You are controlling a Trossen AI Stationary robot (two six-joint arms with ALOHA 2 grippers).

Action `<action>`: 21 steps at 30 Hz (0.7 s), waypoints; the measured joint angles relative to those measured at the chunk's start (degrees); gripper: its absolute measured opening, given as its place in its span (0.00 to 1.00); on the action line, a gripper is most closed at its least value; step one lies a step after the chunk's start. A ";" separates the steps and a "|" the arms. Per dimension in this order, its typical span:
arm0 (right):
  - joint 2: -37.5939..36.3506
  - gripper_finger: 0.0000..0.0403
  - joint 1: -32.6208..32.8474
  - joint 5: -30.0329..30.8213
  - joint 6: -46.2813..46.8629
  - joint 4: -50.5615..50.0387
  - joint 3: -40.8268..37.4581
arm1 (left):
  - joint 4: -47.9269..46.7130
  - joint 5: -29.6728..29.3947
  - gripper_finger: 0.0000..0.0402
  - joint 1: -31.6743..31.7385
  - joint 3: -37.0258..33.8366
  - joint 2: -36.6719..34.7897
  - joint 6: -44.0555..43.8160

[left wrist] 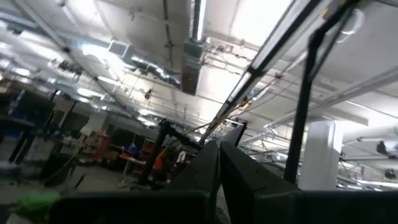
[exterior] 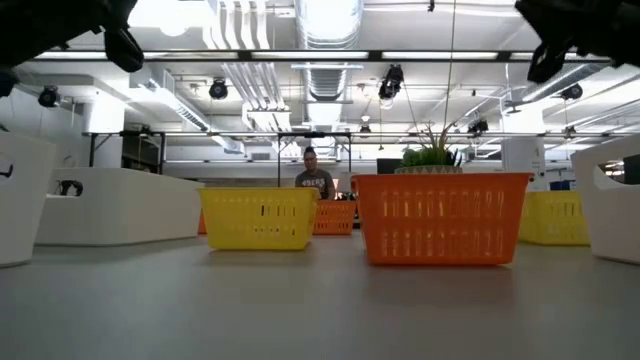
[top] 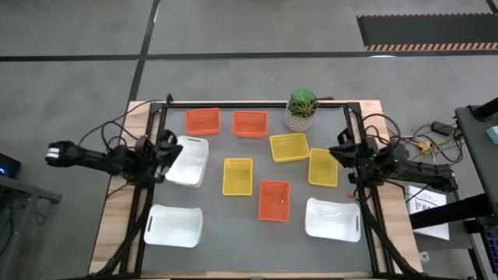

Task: Stack baskets by color
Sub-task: Stack the bottom left yellow bin on top of the top yellow bin

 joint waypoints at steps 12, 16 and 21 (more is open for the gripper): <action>0.84 0.11 0.00 -0.19 -12.95 -12.09 11.28 | -6.04 0.56 0.00 -0.07 16.12 26.46 -9.30; 0.88 0.11 0.02 -0.23 -12.09 -21.58 15.15 | -13.82 0.76 0.00 -0.06 23.20 32.85 -17.69; 0.84 0.11 0.02 -0.30 -10.59 -27.25 17.48 | -35.41 0.99 0.00 -0.22 33.84 40.36 -27.85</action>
